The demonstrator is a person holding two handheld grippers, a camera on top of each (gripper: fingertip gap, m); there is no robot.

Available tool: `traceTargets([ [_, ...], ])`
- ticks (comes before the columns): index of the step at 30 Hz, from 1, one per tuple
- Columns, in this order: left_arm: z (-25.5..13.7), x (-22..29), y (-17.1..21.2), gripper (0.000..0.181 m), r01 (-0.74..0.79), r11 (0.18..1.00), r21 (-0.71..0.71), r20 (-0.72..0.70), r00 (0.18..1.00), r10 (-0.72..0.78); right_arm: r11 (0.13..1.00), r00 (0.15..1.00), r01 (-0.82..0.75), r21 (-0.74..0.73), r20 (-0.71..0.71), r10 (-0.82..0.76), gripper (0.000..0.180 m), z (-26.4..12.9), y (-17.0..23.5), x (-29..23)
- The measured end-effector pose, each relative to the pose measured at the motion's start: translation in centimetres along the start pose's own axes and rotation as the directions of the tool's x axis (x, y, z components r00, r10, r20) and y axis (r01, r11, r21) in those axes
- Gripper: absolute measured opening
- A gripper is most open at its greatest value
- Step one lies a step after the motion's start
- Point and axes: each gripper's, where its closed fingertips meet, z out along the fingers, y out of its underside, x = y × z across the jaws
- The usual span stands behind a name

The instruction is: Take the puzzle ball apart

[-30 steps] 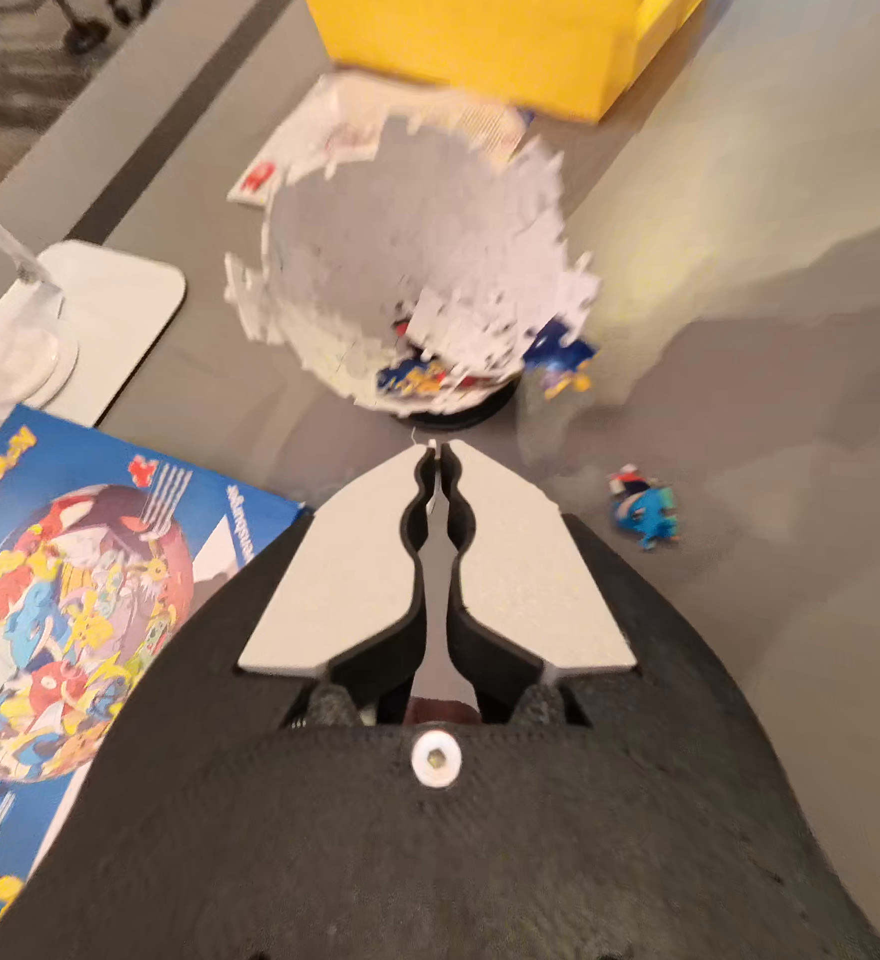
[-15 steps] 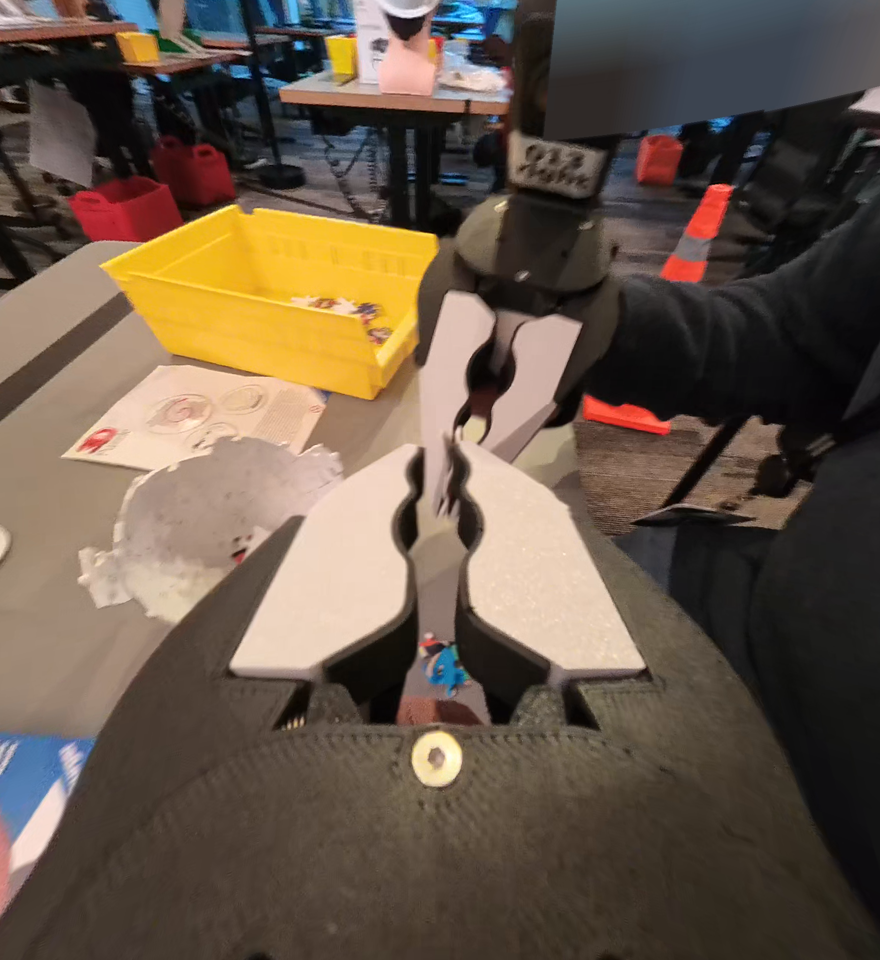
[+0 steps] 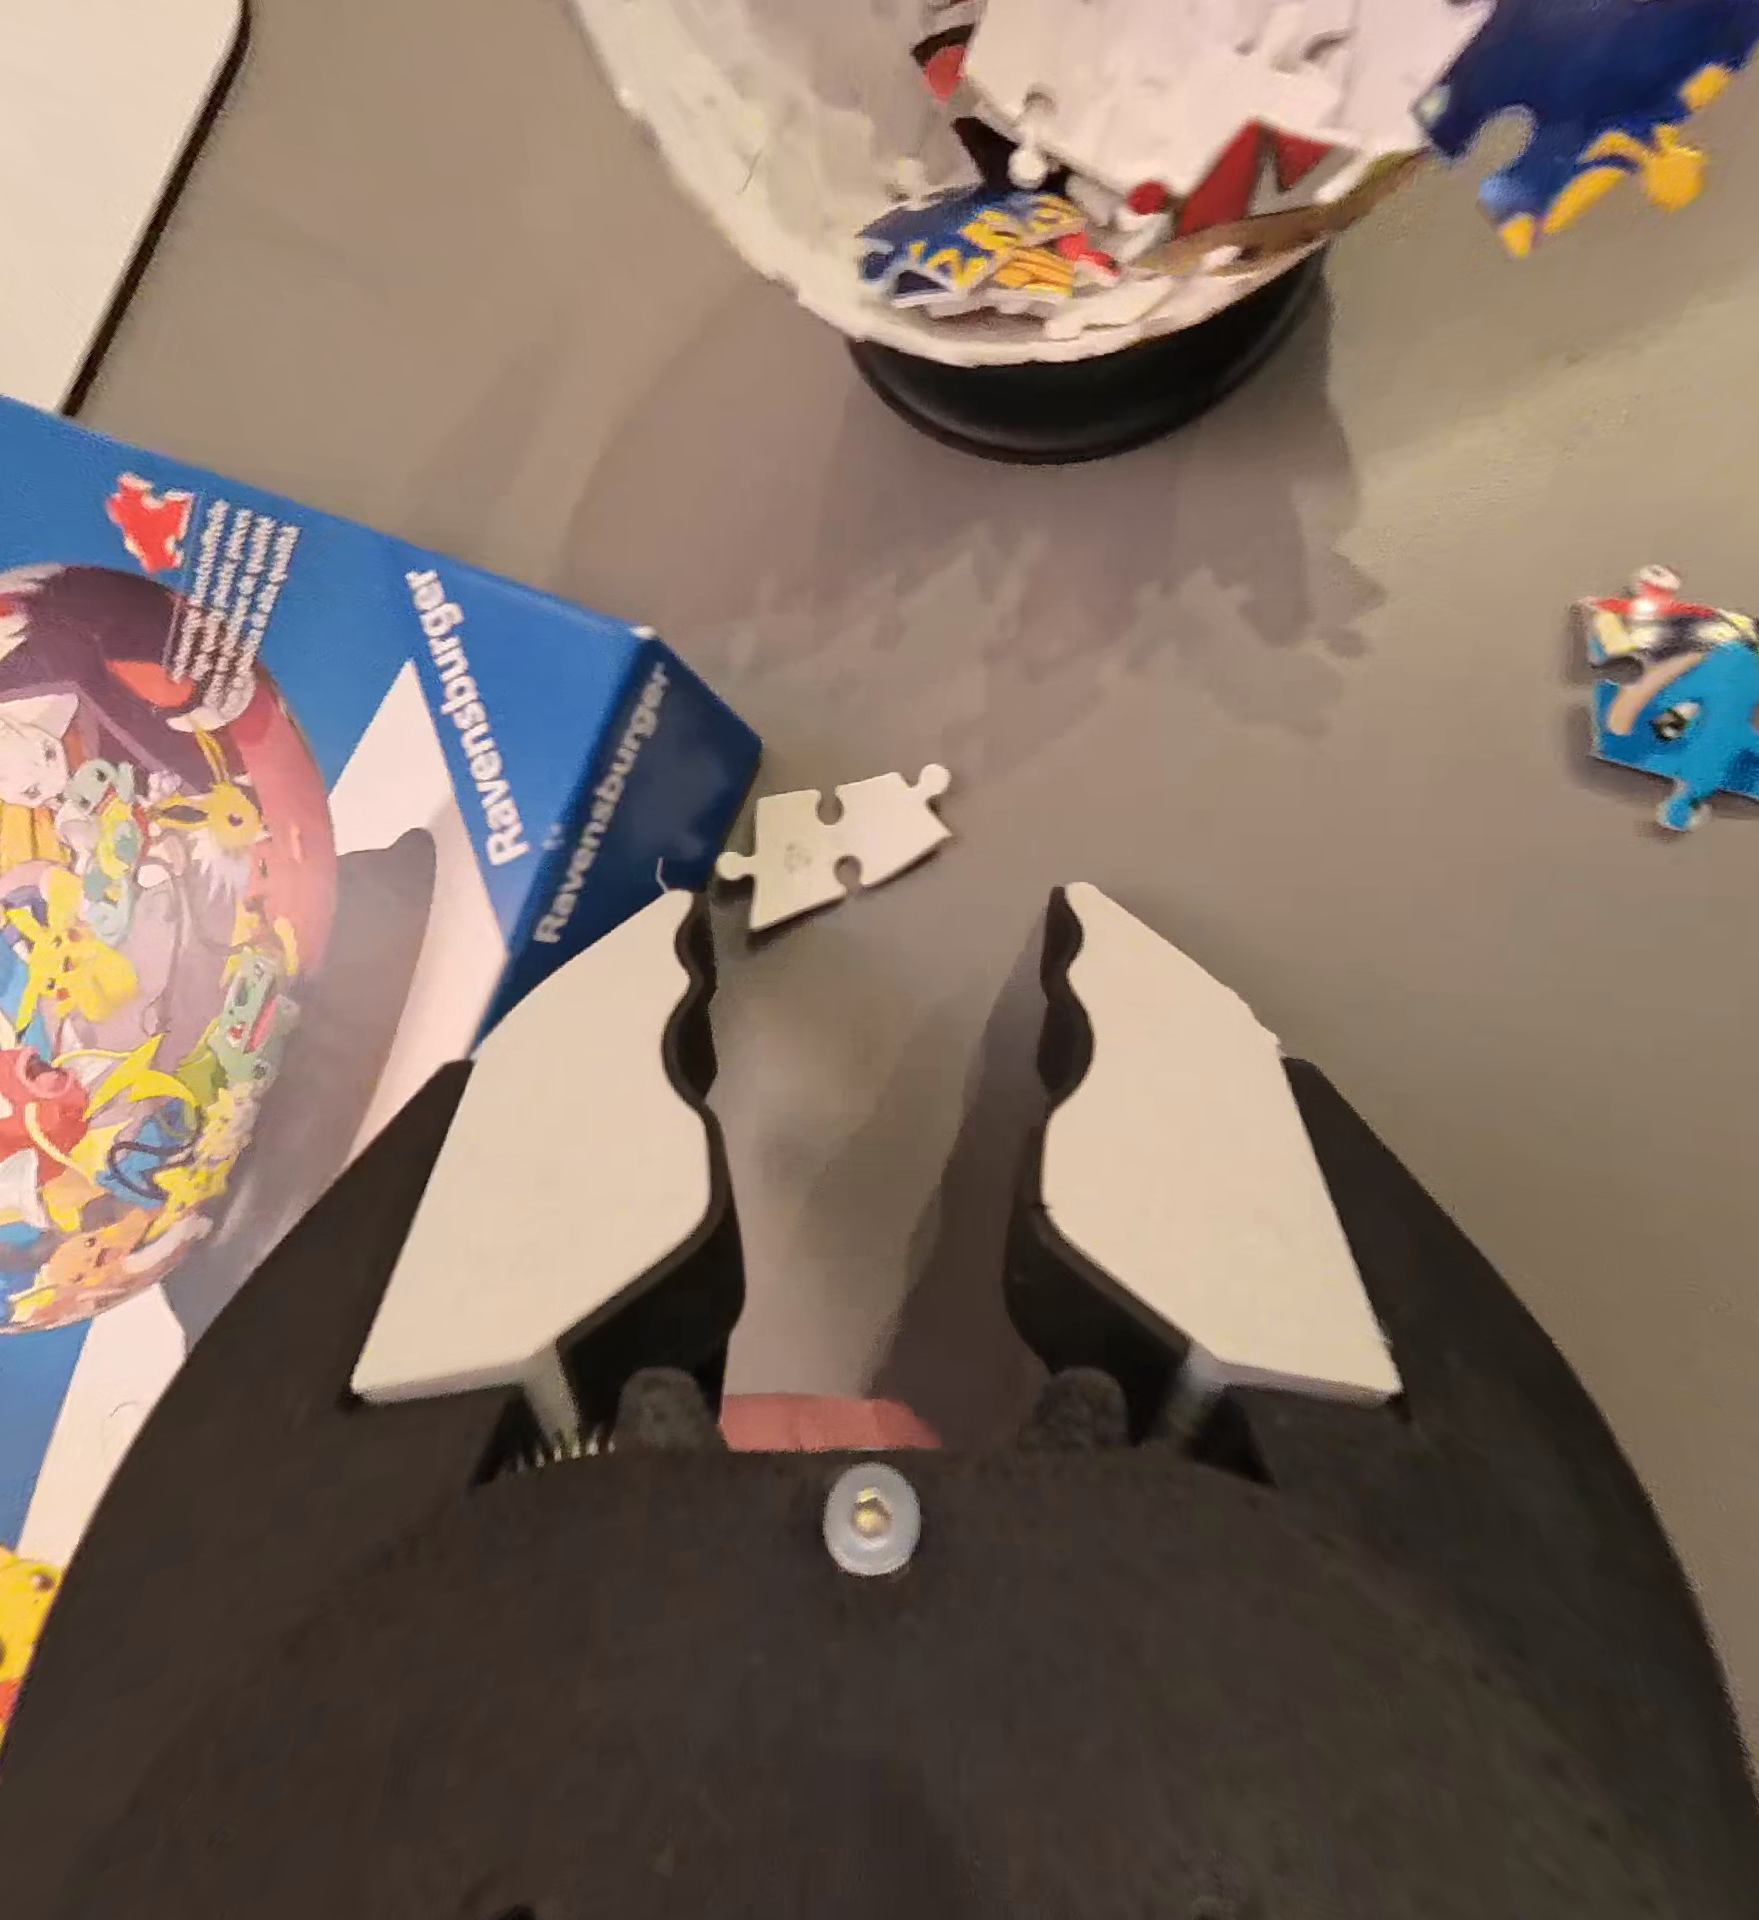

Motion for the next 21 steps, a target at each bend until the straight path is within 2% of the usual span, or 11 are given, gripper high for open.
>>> traceTargets([
  [6,0.6,-0.4,-0.4,0.040,0.021,1.000,0.016,0.001,1.000,-0.021,0.996,0.999,-0.018,0.083,0.043,0.015,0.043,-1.1,-1.3,-2.0],
  [8,0.7,-0.7,-0.6,0.040,0.010,1.000,0.013,0.033,0.999,-0.010,0.995,0.998,0.001,0.101,0.067,-0.008,0.042,-1.1,-1.9,-3.5],
  [10,0.8,-0.4,-0.5,0.027,0.037,0.999,0.019,-0.002,0.999,-0.037,0.993,0.994,0.006,0.122,0.110,-0.019,0.040,-1.2,-2.6,-5.2],
  [12,0.9,-0.3,-0.4,0.021,0.083,0.996,0.028,-0.023,0.996,-0.082,0.991,0.988,0.020,0.136,0.147,-0.040,0.038,-1.3,-3.3,-6.8],
  [15,1.0,-0.9,-0.4,0.010,0.050,0.998,0.034,0.022,0.998,-0.051,0.987,0.980,0.041,0.157,0.185,-0.070,0.037,-1.4,-4.3,-8.8],
  [21,1.0,-0.8,-0.5,0.000,-0.018,0.999,0.040,0.039,0.999,0.017,0.976,0.959,0.066,0.208,0.256,-0.119,0.032,-2.0,-6.1,-12.6],
])
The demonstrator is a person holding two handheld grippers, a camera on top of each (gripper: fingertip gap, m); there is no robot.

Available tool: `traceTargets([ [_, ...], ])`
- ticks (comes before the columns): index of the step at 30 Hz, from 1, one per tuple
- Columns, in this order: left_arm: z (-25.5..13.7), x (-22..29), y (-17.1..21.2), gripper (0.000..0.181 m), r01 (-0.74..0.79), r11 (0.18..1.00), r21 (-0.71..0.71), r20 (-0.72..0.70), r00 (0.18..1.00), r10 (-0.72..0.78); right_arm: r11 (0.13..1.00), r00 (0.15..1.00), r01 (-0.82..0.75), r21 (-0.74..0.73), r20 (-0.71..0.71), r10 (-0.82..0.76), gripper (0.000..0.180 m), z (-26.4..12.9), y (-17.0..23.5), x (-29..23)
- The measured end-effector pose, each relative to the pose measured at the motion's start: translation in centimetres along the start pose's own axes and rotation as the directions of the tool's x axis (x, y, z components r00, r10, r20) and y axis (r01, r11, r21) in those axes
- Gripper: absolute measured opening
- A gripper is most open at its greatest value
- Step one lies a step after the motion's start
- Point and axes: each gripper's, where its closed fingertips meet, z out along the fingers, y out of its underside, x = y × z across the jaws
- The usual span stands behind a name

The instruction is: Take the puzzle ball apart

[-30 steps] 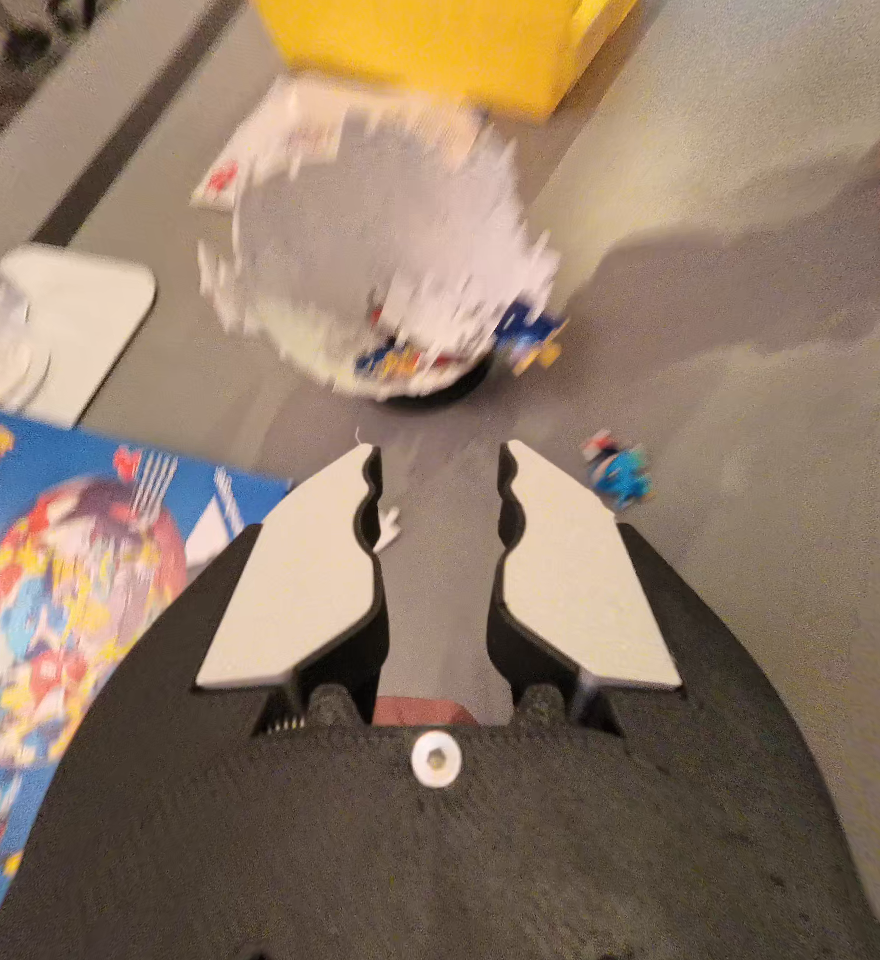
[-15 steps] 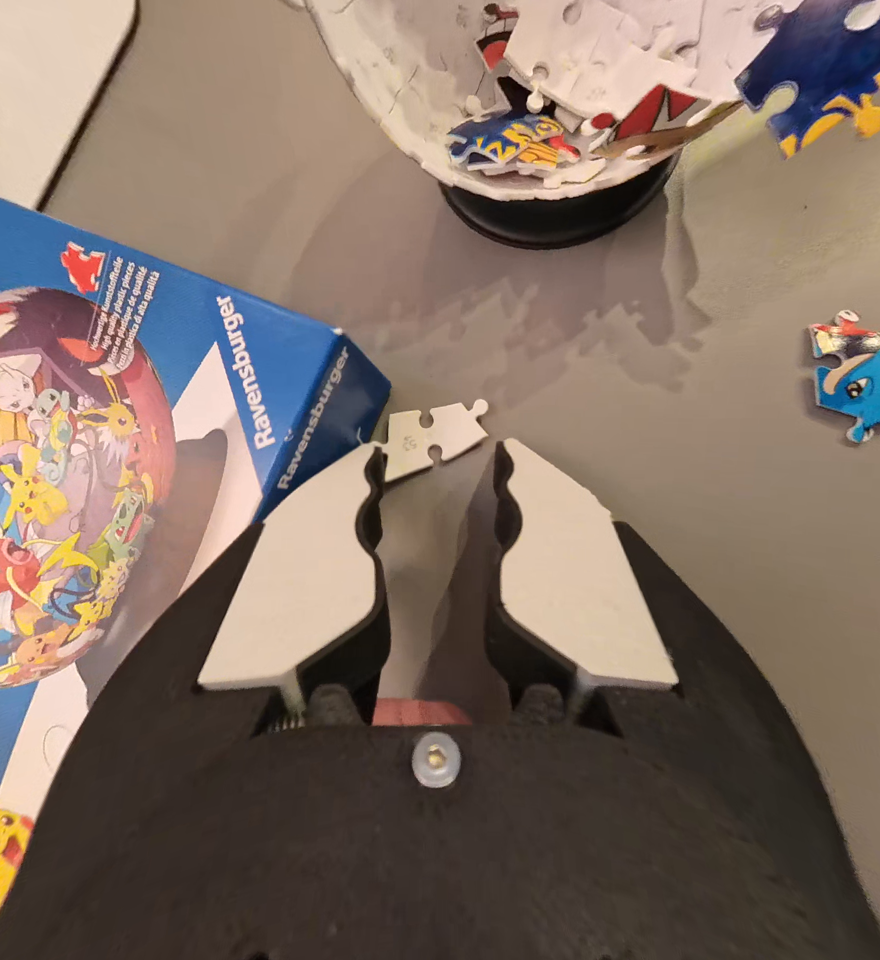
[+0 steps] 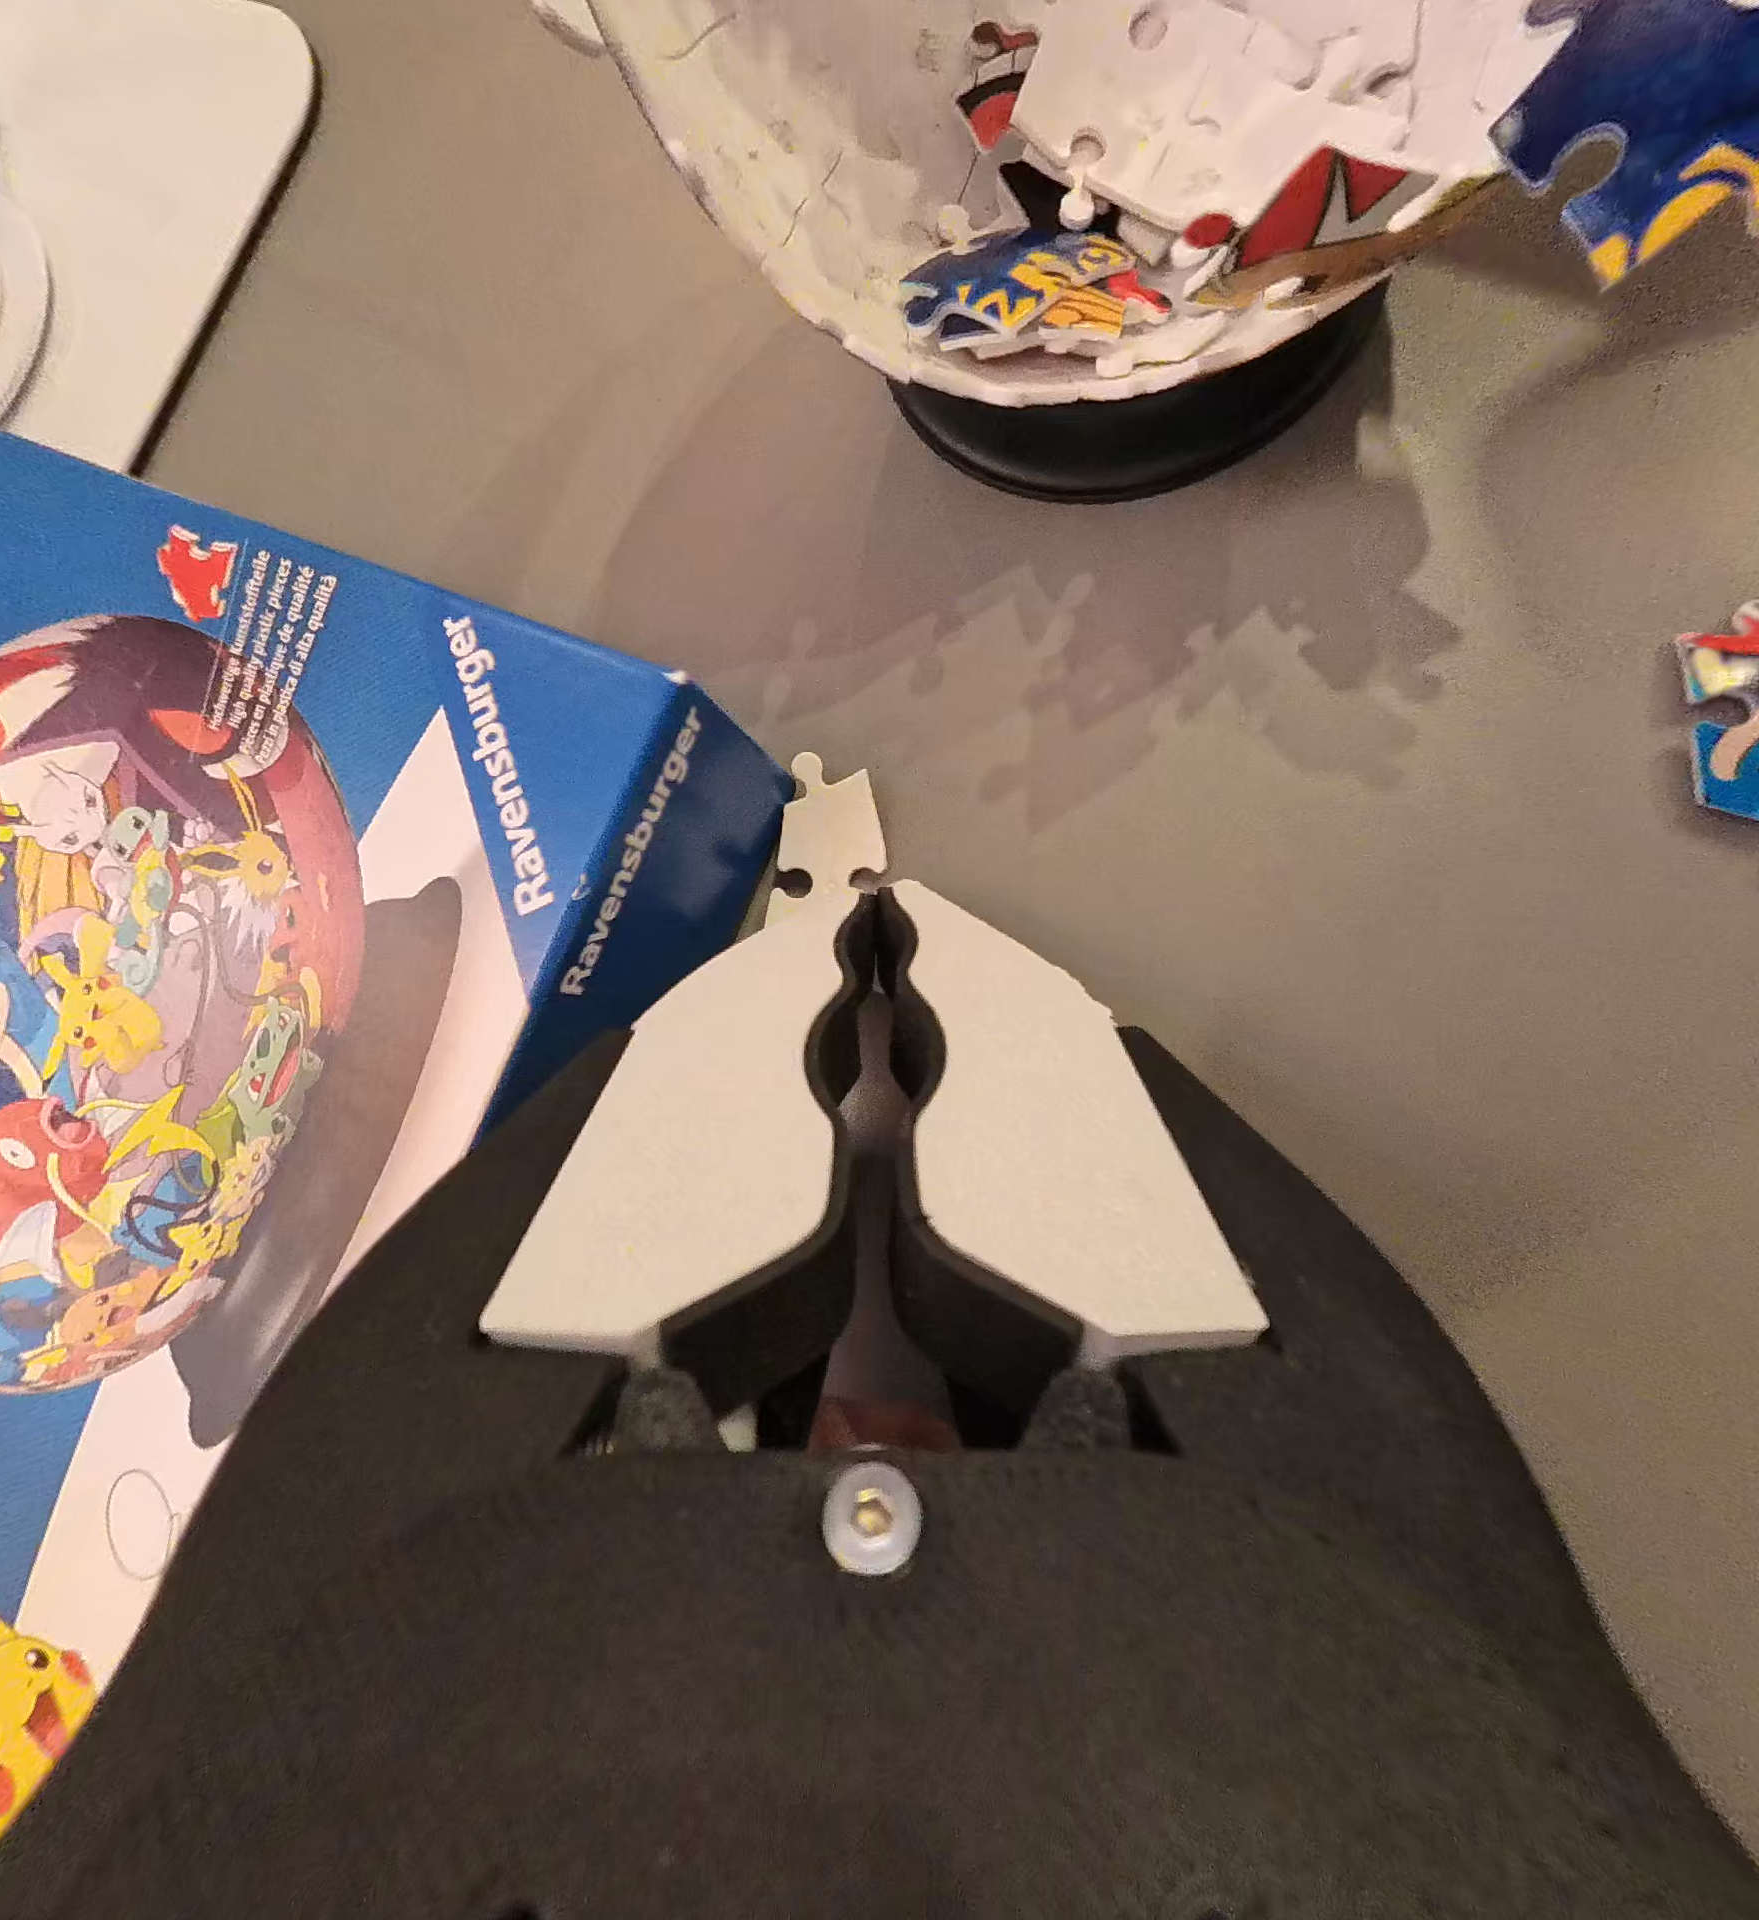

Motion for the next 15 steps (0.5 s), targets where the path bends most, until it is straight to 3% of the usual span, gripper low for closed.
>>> traceTargets([
  [4,-0.6,-0.6,-0.4,0.000,-0.015,1.000,0.016,0.043,0.999,0.014,0.998,0.995,0.068,-0.001,0.077,-0.068,0.033,0.8,-0.7,-3.5],
  [7,-0.6,-1.1,0.3,0.028,-0.001,0.999,-0.034,0.050,0.999,0.002,0.997,0.989,0.076,0.009,0.127,-0.077,0.033,1.4,-1.0,-5.4],
  [9,-0.4,-1.0,0.4,0.035,0.027,0.999,-0.032,0.027,0.999,-0.026,0.997,0.984,0.071,0.013,0.162,-0.072,0.033,1.9,-1.0,-6.6],
  [15,0.2,-0.1,0.1,0.022,0.147,0.989,-0.026,-0.123,0.981,-0.149,0.998,0.972,0.060,0.025,0.227,-0.064,0.034,2.8,-1.2,-8.7],
])
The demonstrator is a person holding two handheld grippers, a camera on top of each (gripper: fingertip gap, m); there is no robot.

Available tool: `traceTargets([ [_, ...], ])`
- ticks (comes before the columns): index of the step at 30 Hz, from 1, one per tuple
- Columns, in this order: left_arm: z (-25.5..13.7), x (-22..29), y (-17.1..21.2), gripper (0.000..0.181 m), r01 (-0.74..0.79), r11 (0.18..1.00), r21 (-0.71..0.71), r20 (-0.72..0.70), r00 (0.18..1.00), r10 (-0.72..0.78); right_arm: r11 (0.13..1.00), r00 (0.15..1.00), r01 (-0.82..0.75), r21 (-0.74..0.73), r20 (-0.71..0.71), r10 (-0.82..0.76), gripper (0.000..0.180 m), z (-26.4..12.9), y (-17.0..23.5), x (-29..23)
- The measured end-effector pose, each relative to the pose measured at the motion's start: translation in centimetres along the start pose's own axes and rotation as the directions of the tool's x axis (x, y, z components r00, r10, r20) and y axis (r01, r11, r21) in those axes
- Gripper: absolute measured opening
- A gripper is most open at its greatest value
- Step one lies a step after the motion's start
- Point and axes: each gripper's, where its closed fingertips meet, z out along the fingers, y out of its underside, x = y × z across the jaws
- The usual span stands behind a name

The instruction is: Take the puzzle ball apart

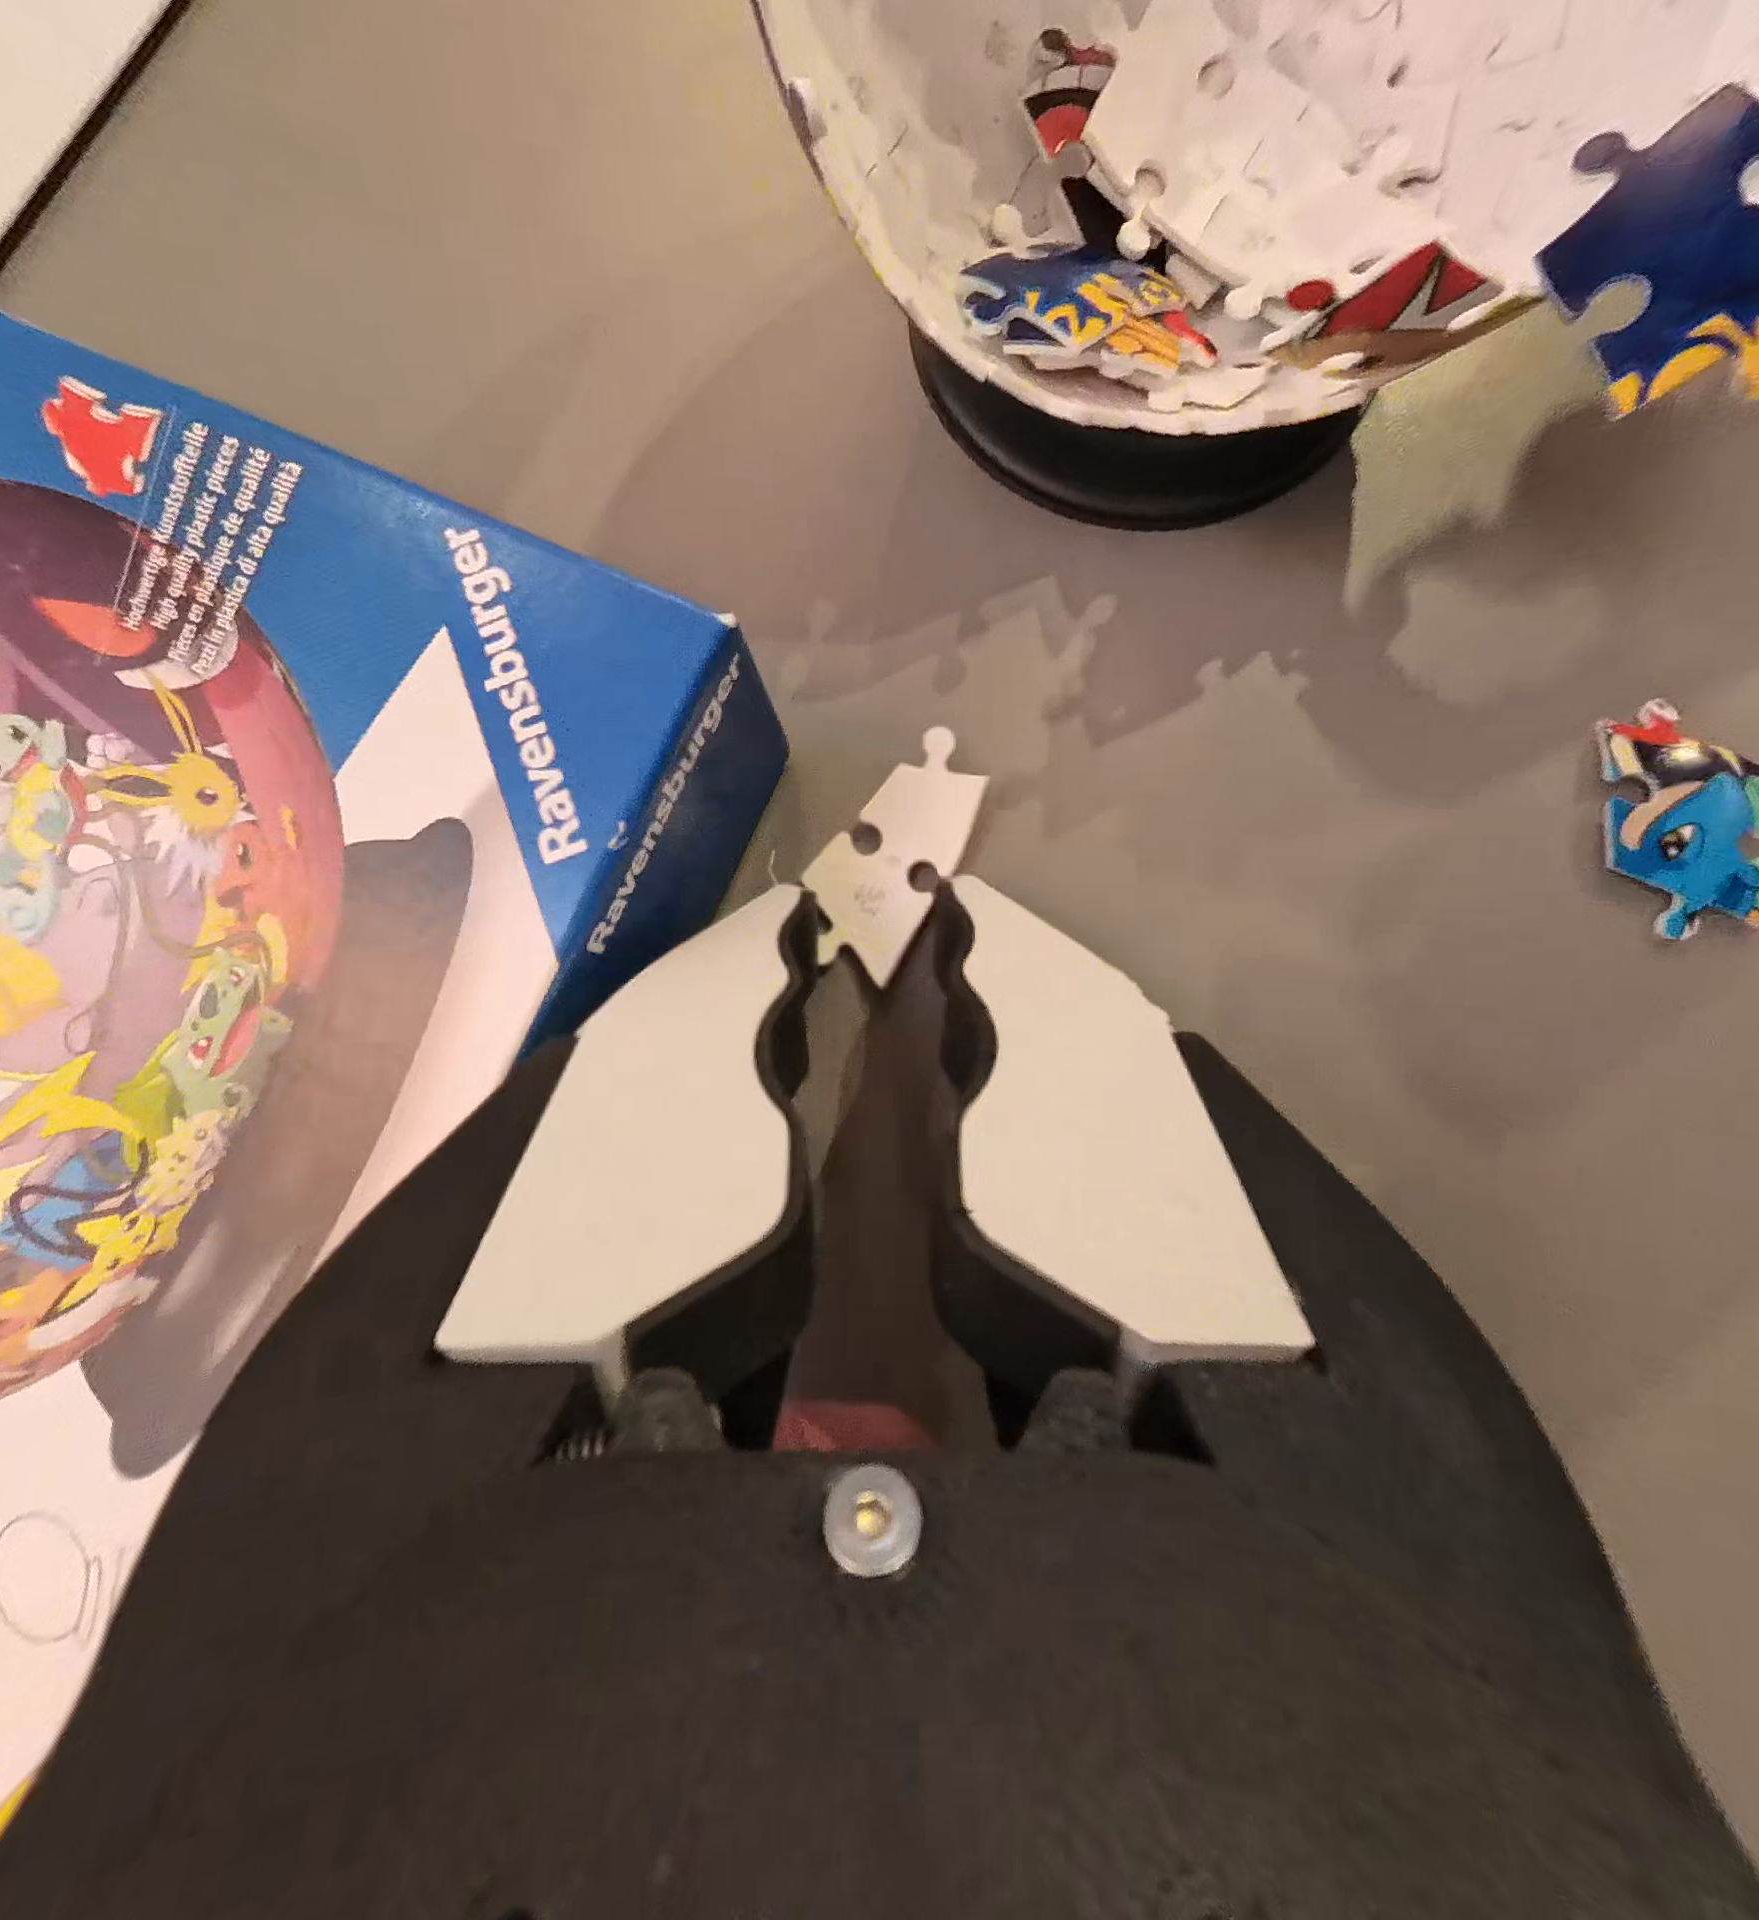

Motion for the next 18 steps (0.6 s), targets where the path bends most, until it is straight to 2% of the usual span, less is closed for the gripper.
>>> traceTargets([
  [8,-0.2,0.4,0.0,0.017,-0.037,0.999,0.033,0.027,0.999,0.036,1.000,0.998,-0.017,0.010,0.066,0.016,0.033,1.0,0.0,-1.4],
  [9,-0.4,0.6,-0.3,0.005,-0.041,0.998,0.052,0.028,0.999,0.039,1.000,0.997,-0.010,0.005,0.078,0.009,0.033,1.2,0.0,-1.8],
  [10,-0.7,0.6,-0.7,0.003,-0.036,0.996,0.078,0.042,0.999,0.033,1.000,0.996,0.002,0.000,0.089,-0.002,0.033,1.5,0.1,-2.2],
  [18,-2.3,2.6,-2.5,0.001,-0.086,0.988,0.126,-0.020,0.996,0.089,0.992,0.971,0.127,-0.023,0.208,-0.119,0.031,4.4,0.0,-6.1],
])
